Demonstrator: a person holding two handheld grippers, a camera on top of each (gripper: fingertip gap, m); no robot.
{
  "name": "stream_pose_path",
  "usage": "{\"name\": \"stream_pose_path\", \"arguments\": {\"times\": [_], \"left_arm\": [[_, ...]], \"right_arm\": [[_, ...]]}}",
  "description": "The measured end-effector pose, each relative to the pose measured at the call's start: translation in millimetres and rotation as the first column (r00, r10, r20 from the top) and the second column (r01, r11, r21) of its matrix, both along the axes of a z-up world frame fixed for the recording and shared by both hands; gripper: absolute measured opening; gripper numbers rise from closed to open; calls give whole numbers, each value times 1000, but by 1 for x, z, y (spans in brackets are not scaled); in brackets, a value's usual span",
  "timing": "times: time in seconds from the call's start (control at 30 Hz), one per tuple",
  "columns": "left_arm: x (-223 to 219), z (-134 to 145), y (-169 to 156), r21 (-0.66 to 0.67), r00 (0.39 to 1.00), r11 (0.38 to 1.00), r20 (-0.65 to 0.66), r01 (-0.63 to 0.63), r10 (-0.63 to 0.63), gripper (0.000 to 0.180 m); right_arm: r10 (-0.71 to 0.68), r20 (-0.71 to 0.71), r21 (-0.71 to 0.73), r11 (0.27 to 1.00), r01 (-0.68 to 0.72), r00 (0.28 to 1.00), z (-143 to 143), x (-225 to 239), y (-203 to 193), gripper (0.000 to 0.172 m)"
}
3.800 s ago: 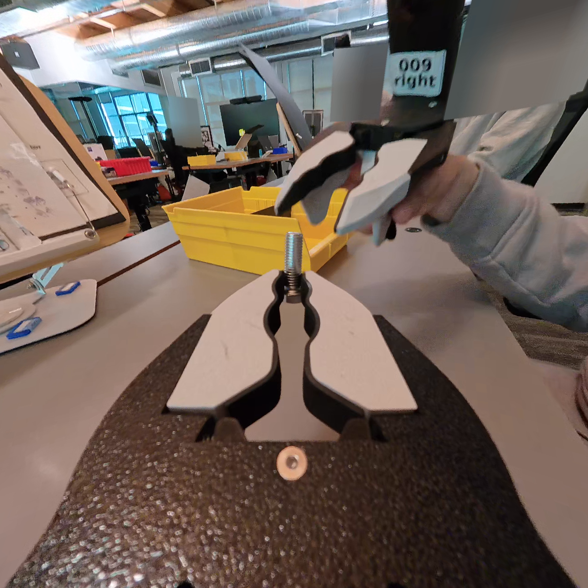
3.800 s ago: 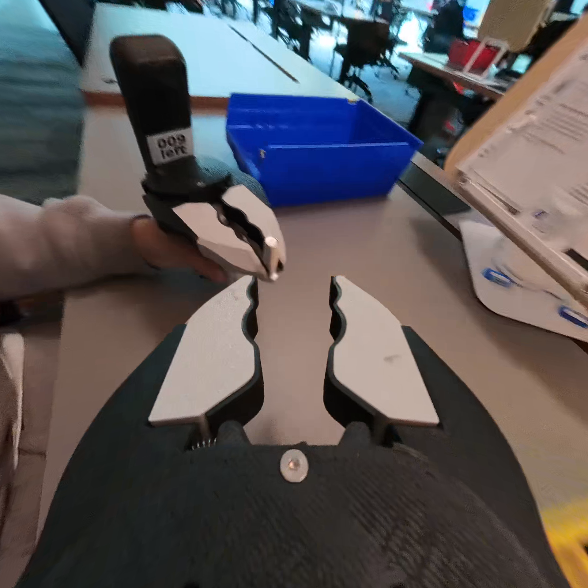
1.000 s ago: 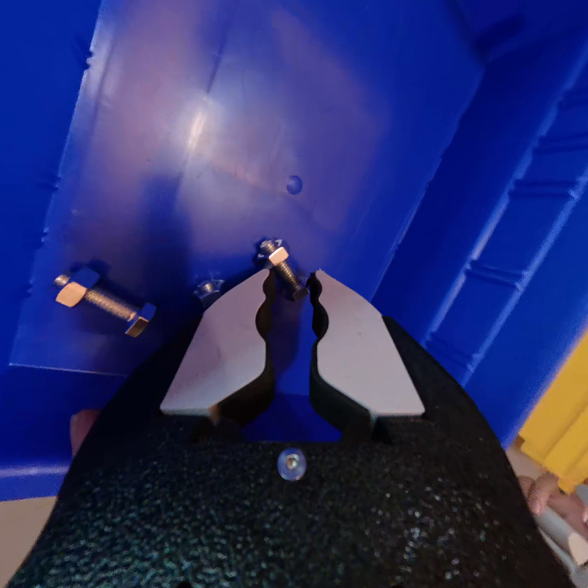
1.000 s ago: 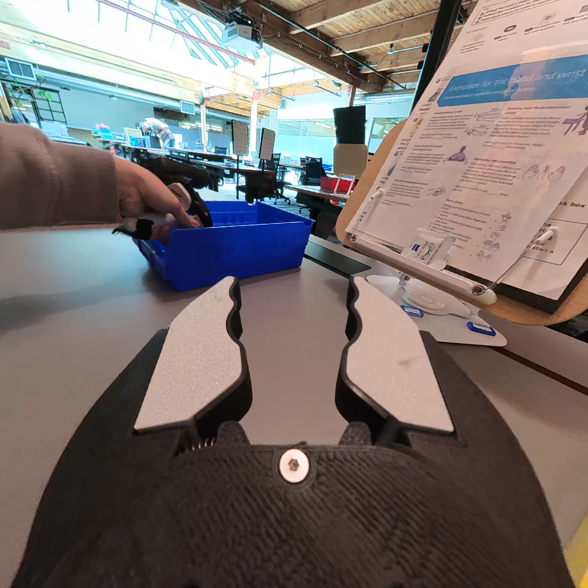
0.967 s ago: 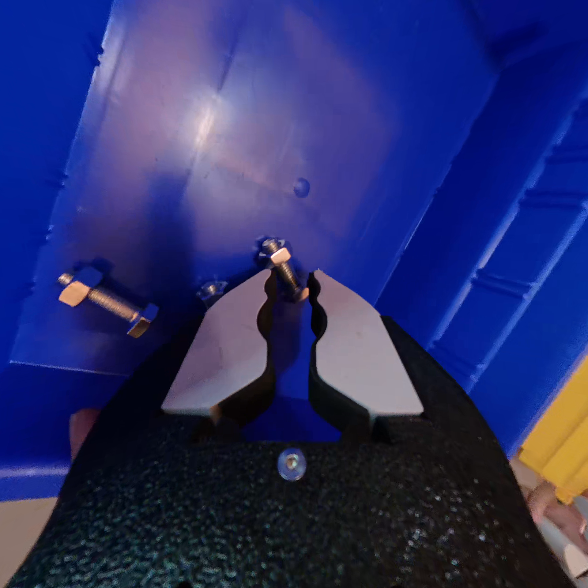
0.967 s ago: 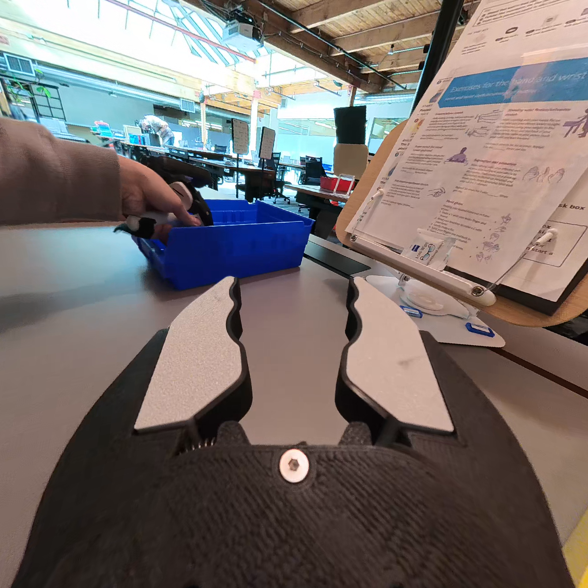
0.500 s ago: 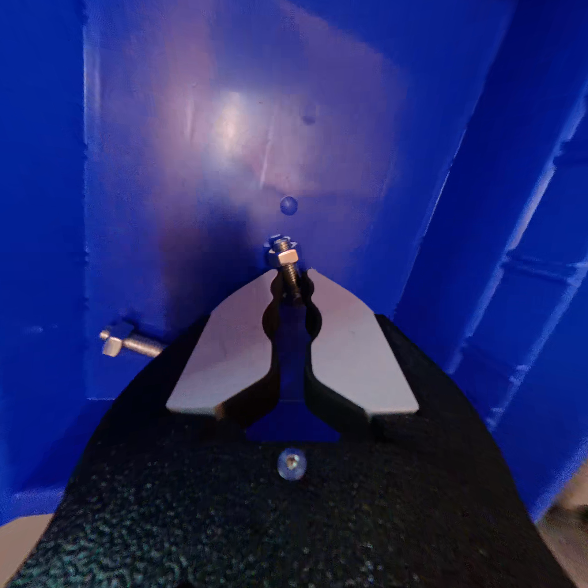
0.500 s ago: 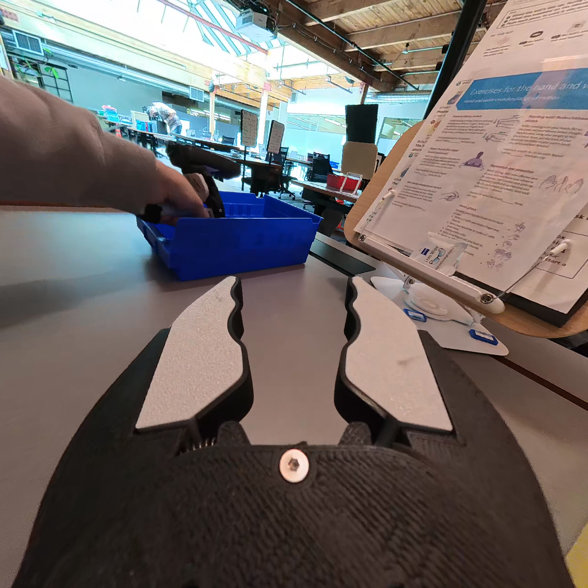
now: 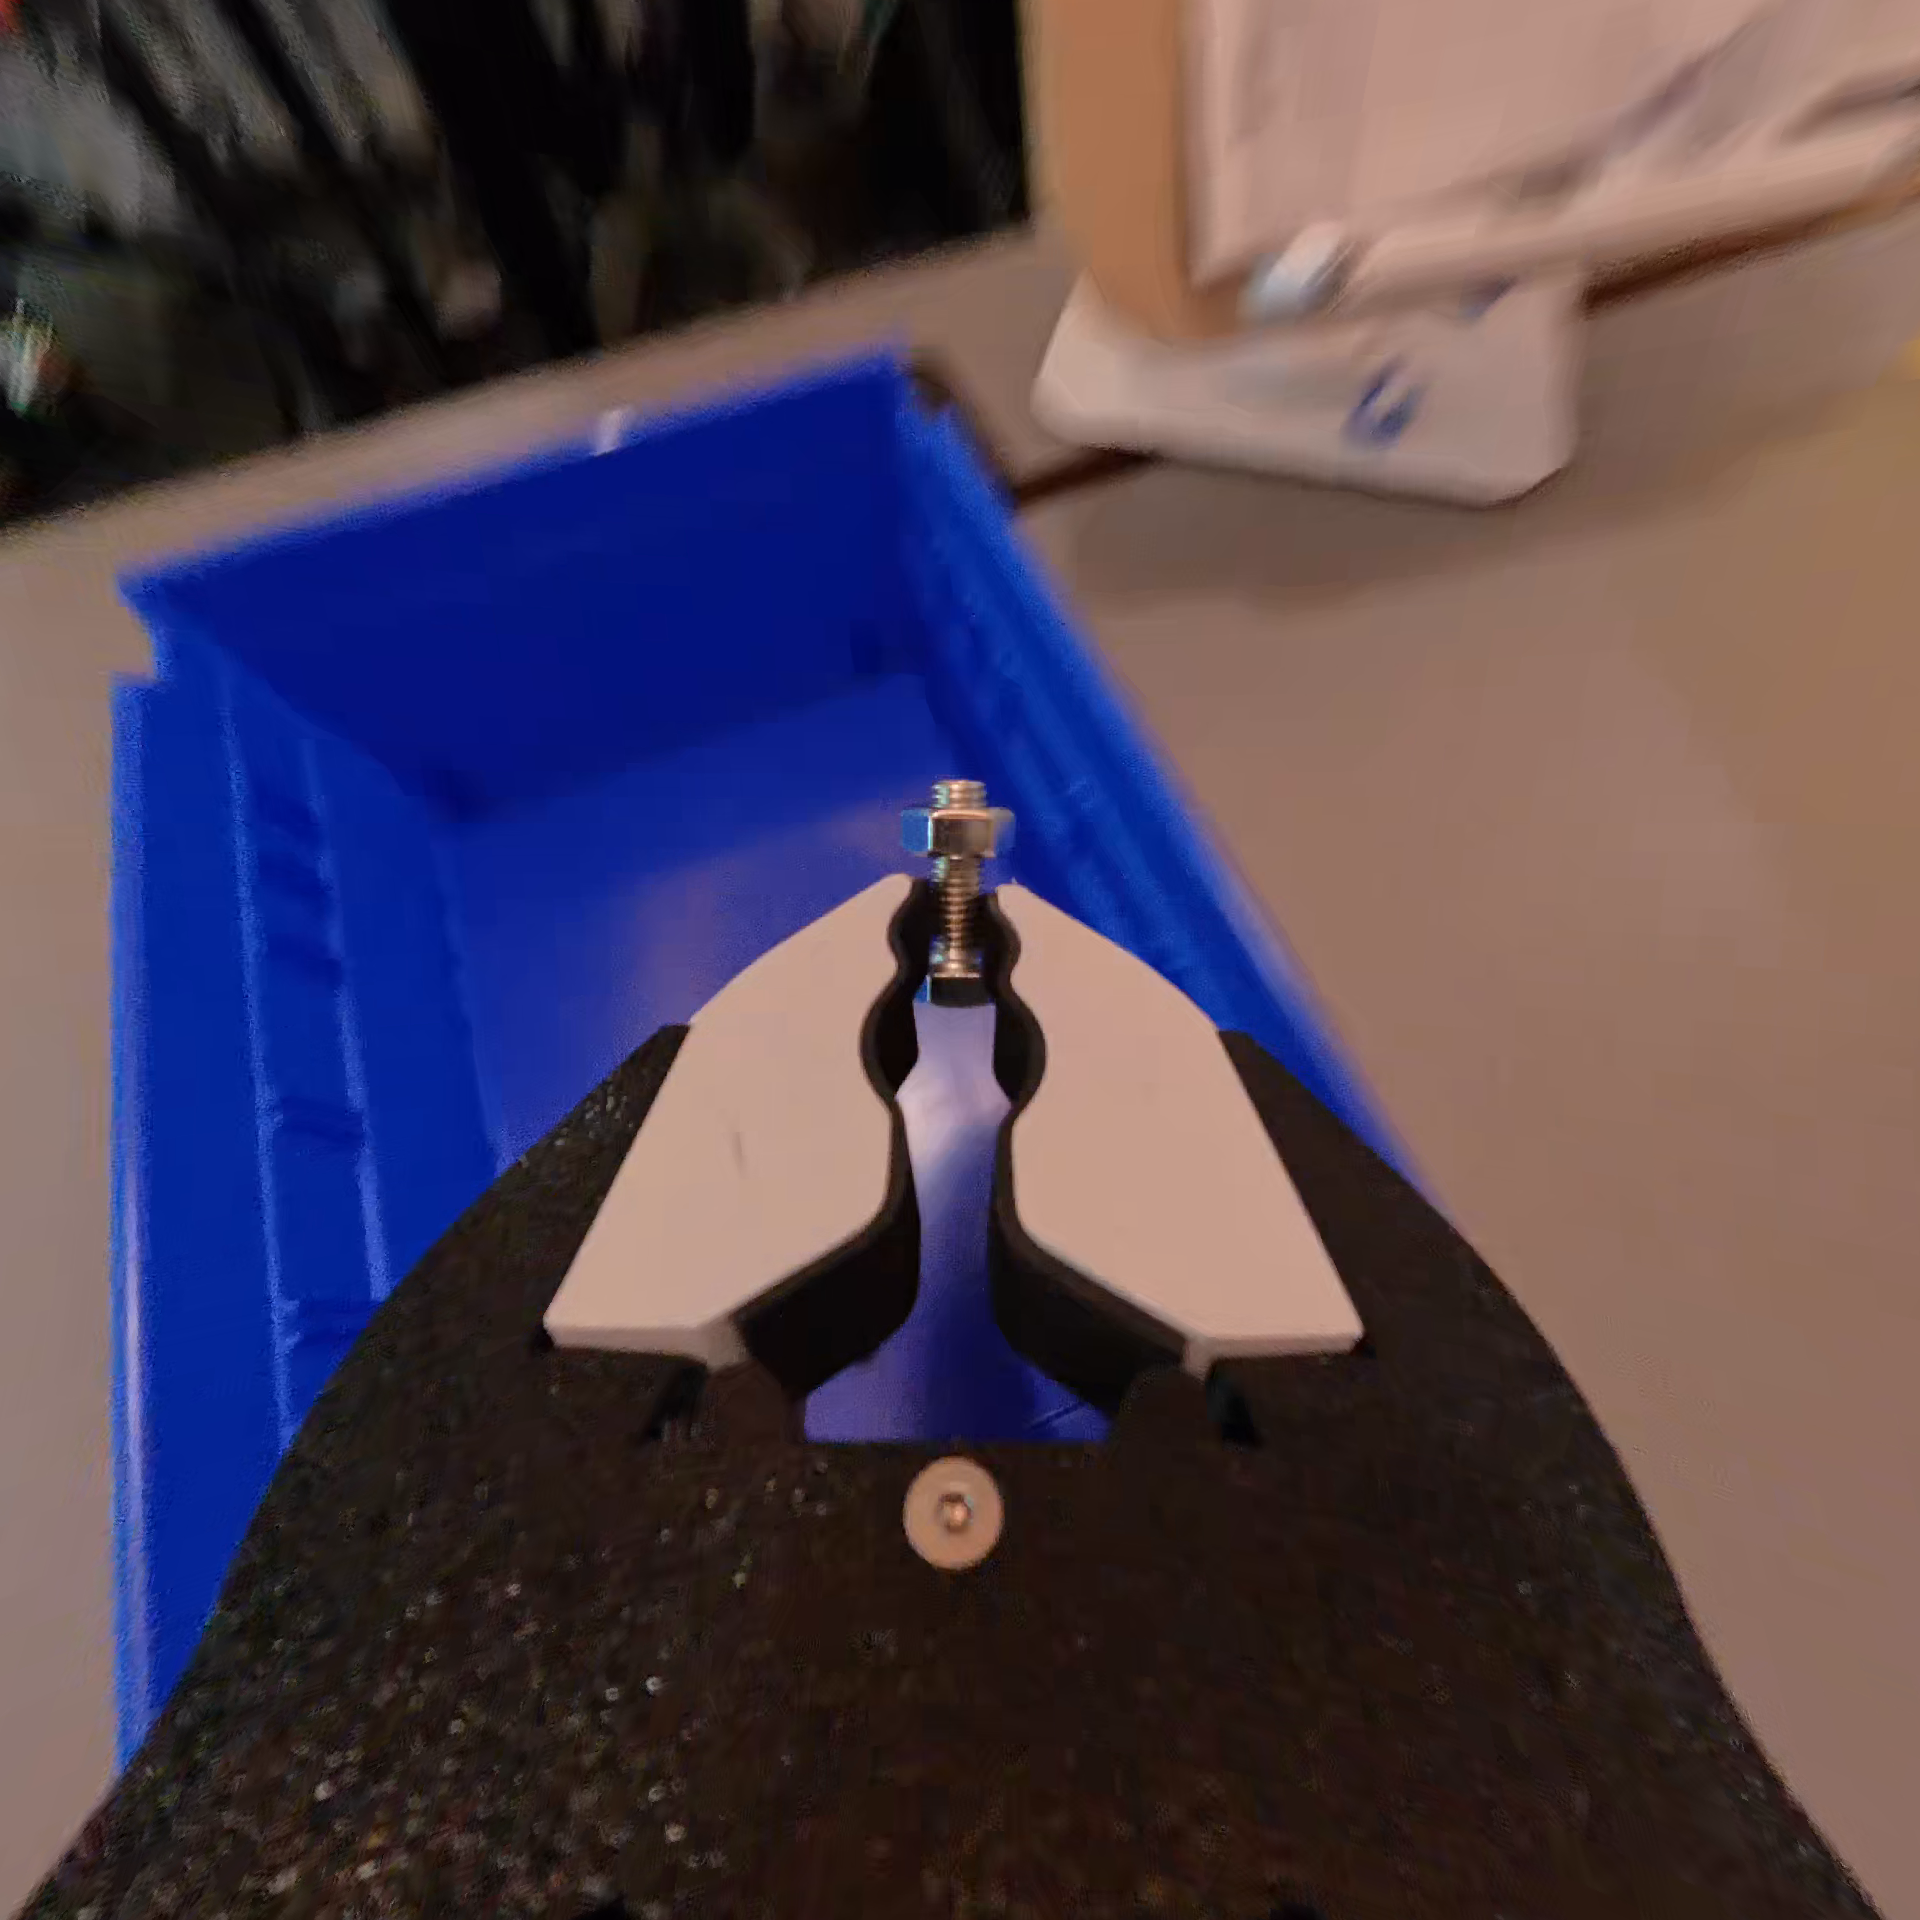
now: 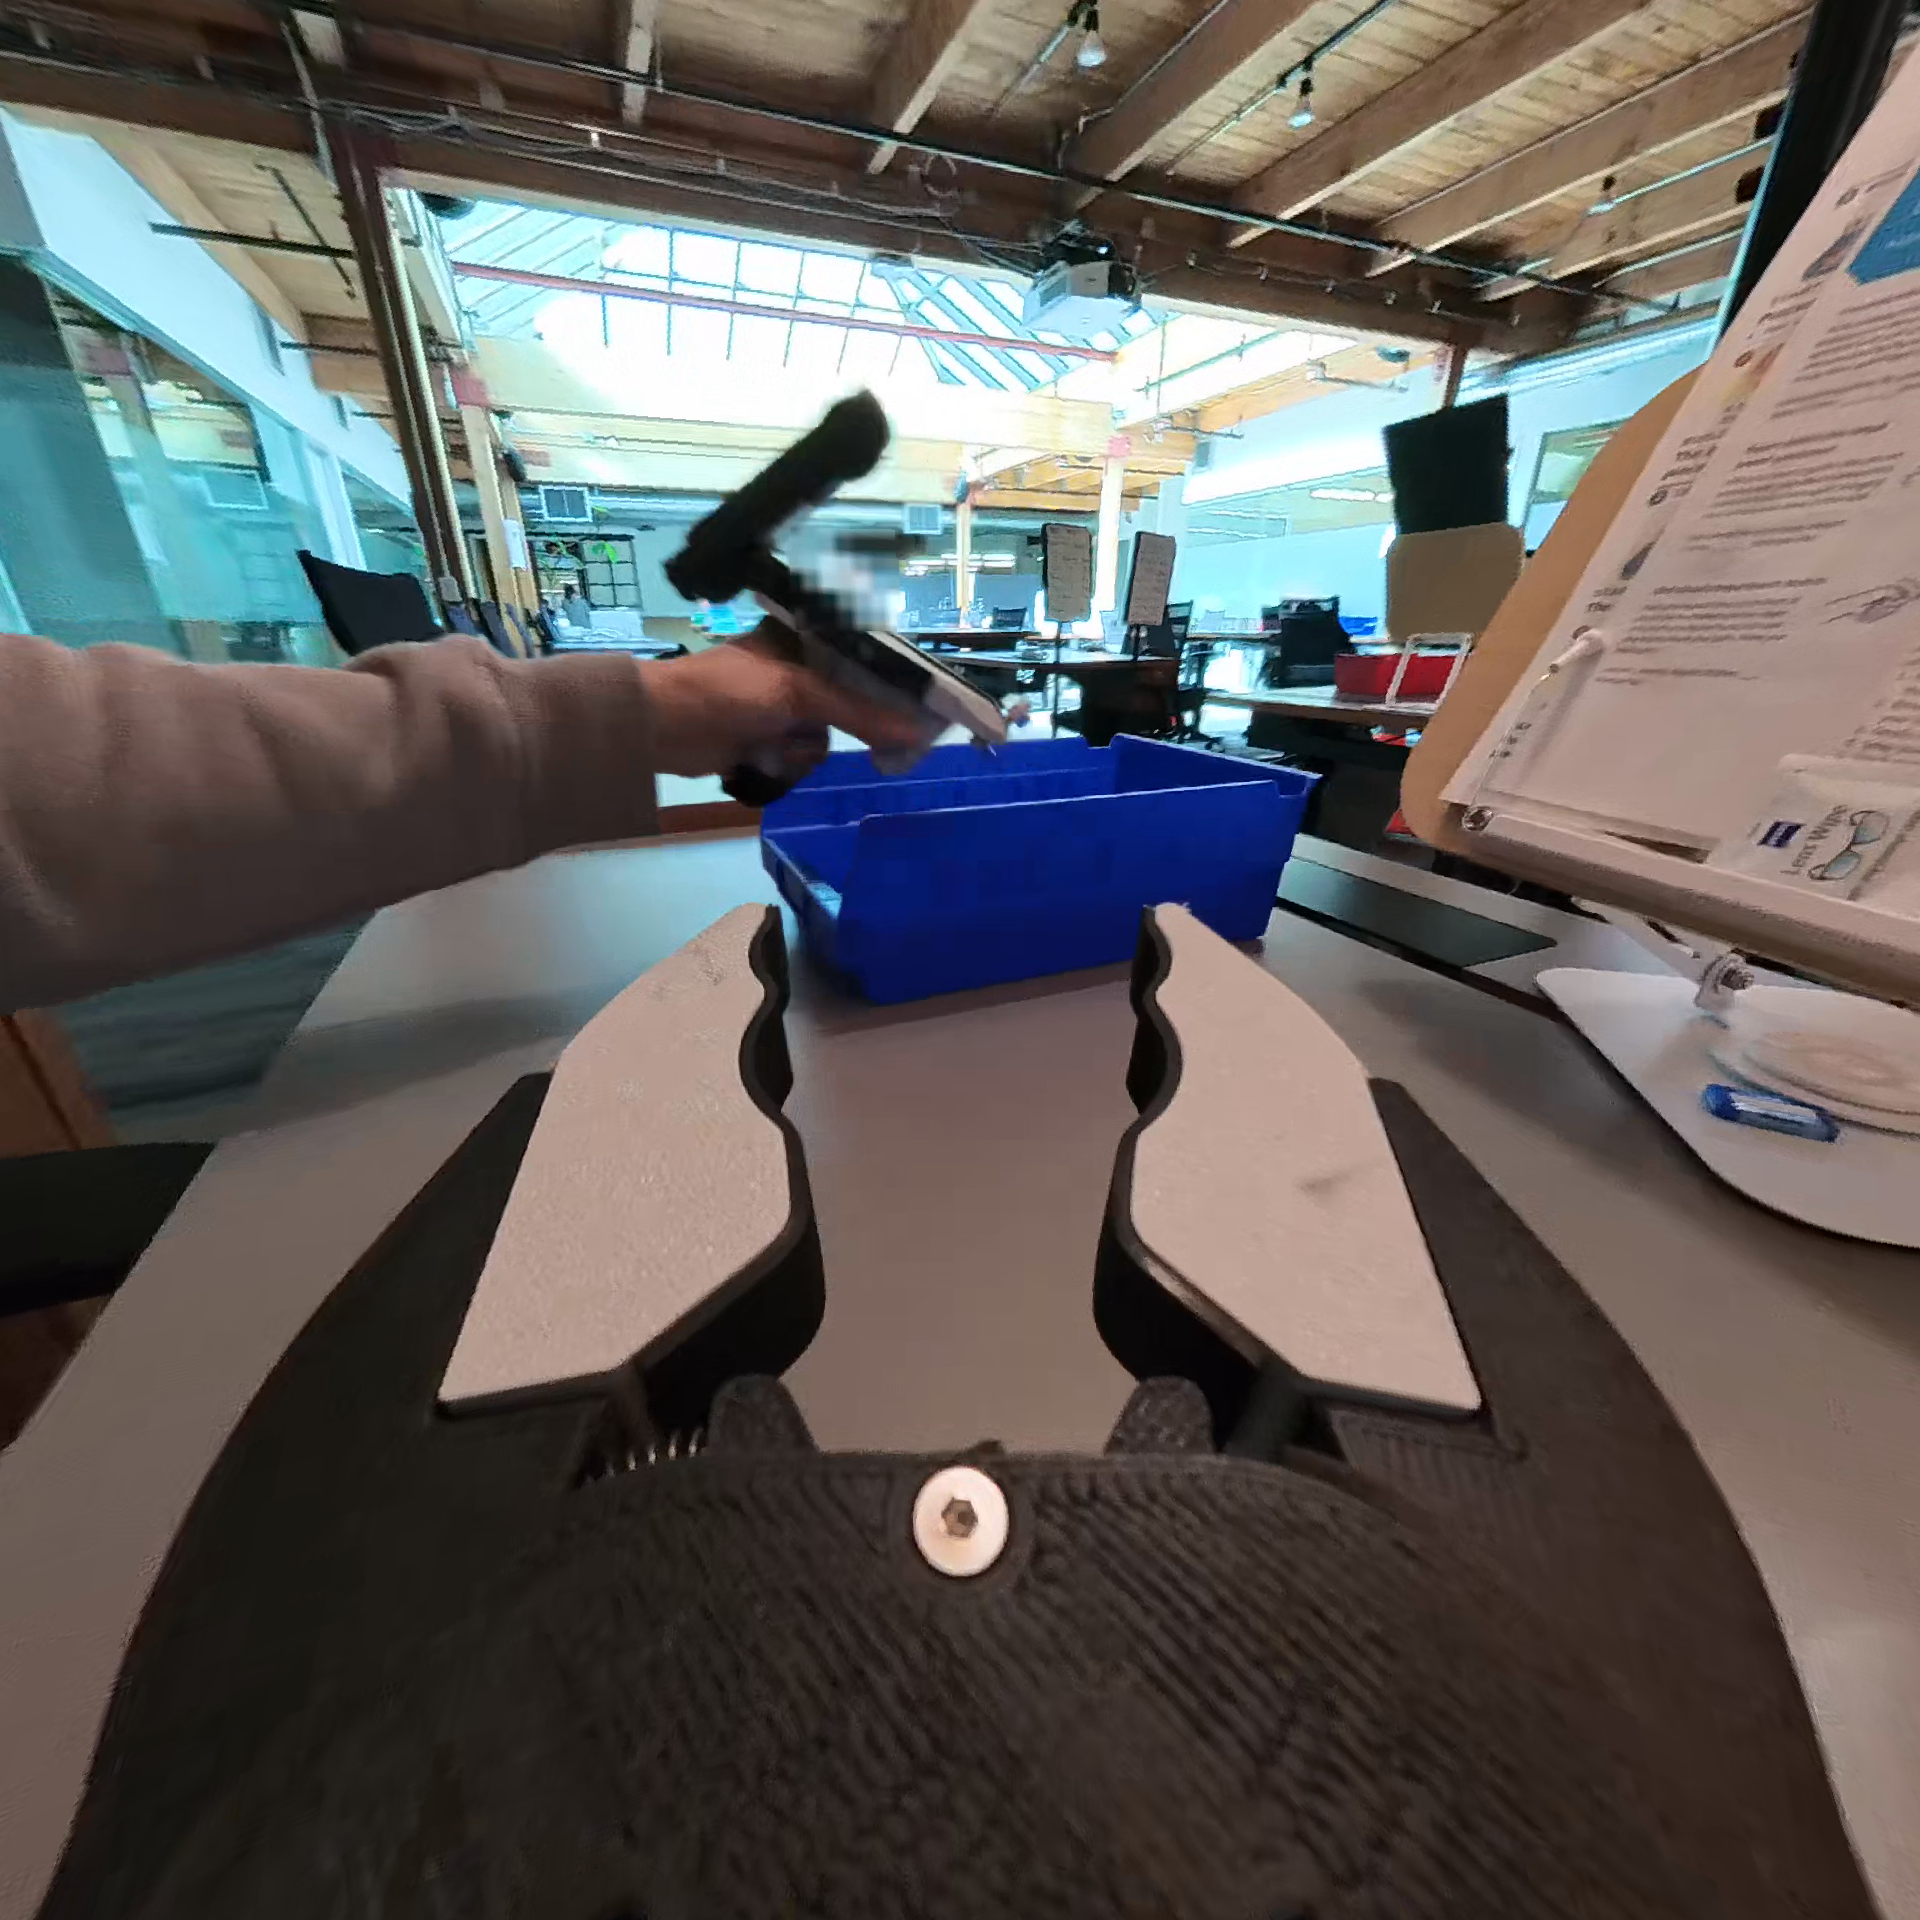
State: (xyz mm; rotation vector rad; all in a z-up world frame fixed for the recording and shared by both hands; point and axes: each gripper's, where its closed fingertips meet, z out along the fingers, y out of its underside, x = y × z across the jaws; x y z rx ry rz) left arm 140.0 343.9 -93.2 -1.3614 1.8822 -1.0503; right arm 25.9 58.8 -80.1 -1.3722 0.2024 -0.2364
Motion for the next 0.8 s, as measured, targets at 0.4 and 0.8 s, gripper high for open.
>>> {"name": "stream_pose_path", "arguments": {"times": [0.4,0.8], "left_arm": [[-108,66,-209,-407,691,568,529,715,-492,9],[-132,12,-276,-323,528,423,617,846,-584,8]], "right_arm": [[78,-22,121,990,-75,997,15,-12,3,60],[84,52,85,993,-88,995,15,-20,7,41]]}}
